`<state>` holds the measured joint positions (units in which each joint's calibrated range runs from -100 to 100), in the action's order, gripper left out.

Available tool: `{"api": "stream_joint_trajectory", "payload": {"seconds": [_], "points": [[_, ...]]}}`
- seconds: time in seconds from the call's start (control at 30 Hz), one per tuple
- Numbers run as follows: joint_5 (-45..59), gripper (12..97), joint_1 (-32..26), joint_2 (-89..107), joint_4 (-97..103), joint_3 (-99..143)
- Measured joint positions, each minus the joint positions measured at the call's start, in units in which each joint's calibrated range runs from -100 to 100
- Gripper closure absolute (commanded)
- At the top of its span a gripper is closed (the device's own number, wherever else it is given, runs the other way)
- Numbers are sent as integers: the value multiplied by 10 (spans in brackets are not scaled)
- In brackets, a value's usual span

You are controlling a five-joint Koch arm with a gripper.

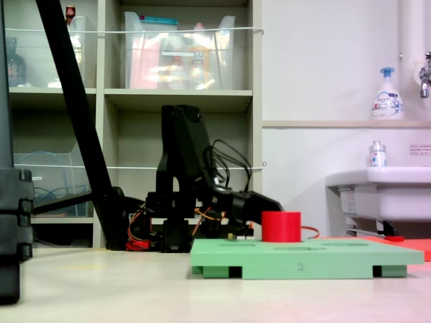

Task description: Put the cylinder block into the corresponding hole

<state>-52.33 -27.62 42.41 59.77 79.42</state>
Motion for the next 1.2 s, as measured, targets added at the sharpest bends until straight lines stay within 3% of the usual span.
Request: {"api": "stream_joint_trajectory", "payload": {"seconds": [0.23,0.33,0.47,0.6,0.83,1.03,1.2], "points": [[17,350,9,317,-23,42],[38,487,30,512,-170,37],[89,619,83,568,-349,-29],[157,632,165,566,-362,-66],[364,630,279,566,-362,-66],[479,625,294,568,-362,97],[514,625,294,569,-364,195]]}}
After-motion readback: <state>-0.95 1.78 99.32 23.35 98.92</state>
